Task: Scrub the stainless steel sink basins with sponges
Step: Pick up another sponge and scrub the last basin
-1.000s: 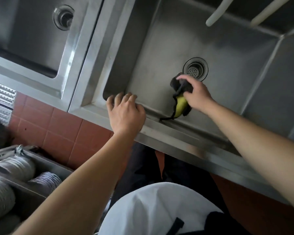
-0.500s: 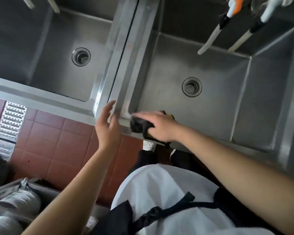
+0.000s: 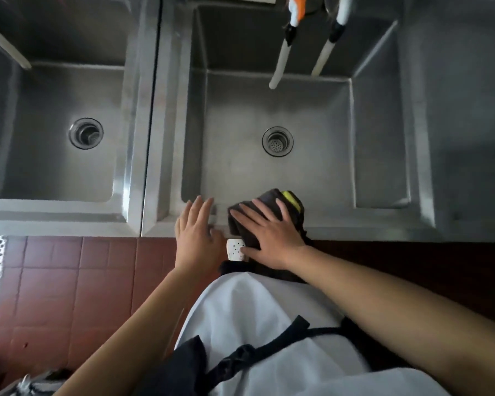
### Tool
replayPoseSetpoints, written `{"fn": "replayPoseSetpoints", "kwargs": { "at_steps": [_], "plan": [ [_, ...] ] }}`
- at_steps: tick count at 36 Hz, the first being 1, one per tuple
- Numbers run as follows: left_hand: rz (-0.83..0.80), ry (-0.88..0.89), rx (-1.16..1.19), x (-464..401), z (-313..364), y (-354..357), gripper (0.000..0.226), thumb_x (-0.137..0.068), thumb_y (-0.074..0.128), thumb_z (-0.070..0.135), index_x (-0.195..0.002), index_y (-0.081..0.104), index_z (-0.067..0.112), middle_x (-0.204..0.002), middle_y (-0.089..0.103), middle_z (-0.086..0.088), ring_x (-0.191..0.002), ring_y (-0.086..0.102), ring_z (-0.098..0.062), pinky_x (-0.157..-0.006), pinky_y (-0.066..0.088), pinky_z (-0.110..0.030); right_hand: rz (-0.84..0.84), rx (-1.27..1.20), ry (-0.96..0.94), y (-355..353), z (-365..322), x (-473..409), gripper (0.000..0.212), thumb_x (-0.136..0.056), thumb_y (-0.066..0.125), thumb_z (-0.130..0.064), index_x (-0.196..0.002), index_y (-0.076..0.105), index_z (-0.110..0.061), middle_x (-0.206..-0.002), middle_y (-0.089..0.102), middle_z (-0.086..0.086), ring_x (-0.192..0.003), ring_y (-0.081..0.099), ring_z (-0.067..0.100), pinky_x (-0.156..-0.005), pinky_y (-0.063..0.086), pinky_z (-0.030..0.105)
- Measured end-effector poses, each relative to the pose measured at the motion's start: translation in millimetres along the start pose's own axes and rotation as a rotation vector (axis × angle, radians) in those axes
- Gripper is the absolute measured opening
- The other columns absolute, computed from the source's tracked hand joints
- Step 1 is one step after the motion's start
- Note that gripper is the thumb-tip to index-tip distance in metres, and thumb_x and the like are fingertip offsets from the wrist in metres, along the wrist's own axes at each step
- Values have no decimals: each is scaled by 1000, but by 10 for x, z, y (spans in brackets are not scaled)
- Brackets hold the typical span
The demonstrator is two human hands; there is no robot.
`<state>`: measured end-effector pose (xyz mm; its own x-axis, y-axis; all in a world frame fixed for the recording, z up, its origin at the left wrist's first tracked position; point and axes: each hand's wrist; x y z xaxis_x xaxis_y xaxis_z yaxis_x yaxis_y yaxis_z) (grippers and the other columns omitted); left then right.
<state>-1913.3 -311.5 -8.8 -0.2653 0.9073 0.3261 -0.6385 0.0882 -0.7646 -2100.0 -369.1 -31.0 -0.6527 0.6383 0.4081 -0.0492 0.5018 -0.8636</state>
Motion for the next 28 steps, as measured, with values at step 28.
{"fn": "replayPoseSetpoints", "kwargs": {
  "at_steps": [28],
  "plan": [
    [-273,87,-364,279,2065,1743,87,-88,58,30,-157,8,40,-168,-4,-1,-154,-7,-28,-123,1,-46,58,-38,172,-74,3217,2354,74,-83,57,-34,-150,29,-45,-157,31,-18,-150,14,12,-116,7,56]
  ]
}}
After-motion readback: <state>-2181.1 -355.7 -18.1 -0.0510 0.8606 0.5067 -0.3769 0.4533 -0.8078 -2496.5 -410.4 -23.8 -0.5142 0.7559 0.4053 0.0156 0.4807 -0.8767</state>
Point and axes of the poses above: each hand's wrist, its own x-axis away from the middle knuckle, its own y-axis out of the palm, z = x × y
